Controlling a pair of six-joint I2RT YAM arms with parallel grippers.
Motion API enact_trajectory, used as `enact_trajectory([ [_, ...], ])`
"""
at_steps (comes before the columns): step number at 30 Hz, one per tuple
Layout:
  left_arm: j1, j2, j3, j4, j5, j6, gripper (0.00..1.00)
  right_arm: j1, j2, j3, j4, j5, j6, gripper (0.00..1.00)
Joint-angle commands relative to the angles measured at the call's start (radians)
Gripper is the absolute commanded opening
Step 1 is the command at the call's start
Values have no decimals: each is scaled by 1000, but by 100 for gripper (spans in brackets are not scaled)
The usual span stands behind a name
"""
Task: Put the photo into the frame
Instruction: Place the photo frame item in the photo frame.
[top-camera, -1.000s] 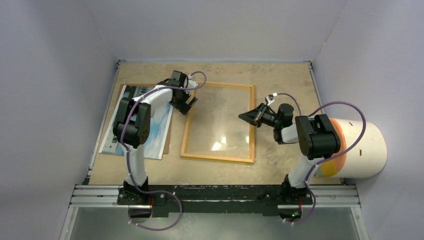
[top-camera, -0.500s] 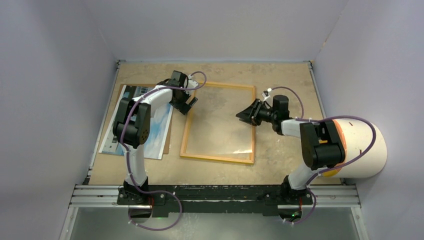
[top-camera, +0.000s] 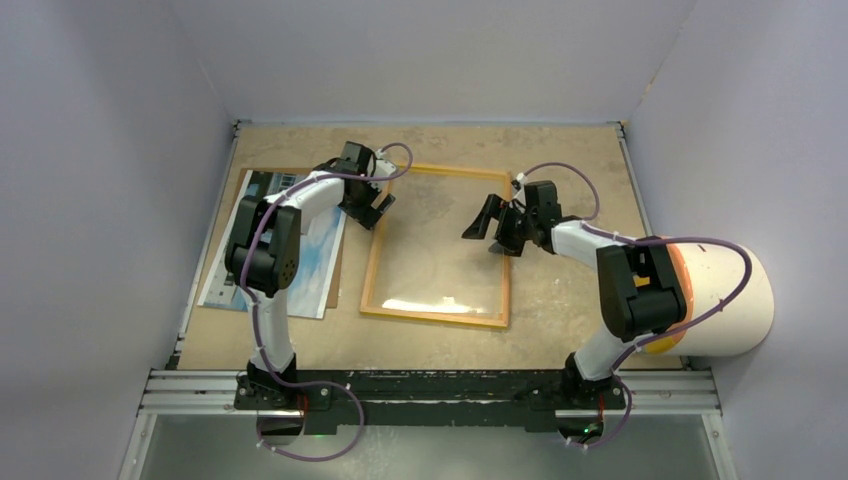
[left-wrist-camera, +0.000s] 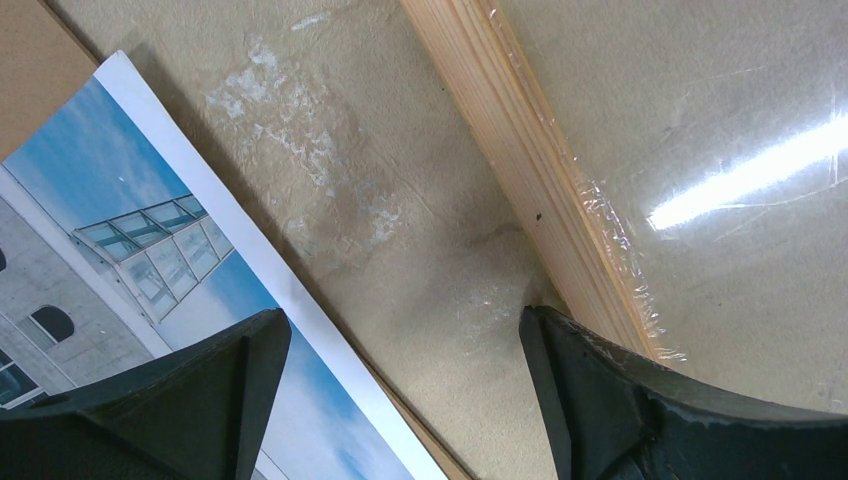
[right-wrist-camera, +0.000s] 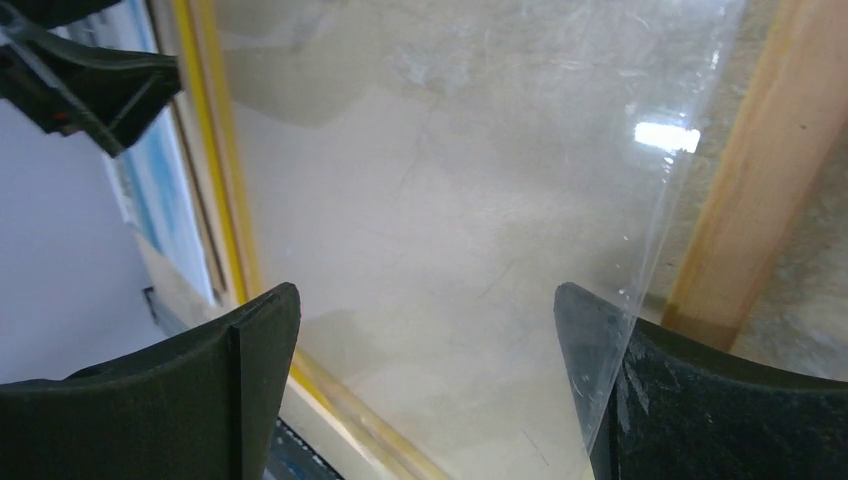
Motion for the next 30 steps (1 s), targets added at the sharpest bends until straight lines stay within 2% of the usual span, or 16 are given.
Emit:
enact_trajectory([
  [1, -6, 3, -41, -35, 37, 6, 93, 21, -29, 55, -174, 156, -91, 99],
  [8, -3, 1, -44, -34, 32, 10, 93, 22, -67, 89, -256, 261, -146, 99],
  [20, -1, 6, -50, -27, 25, 13, 93, 46, -68, 144, -333, 326, -180, 99],
  [30, 8, 3, -49, -29, 25, 17, 93, 49, -108, 196, -405, 444, -213, 99],
])
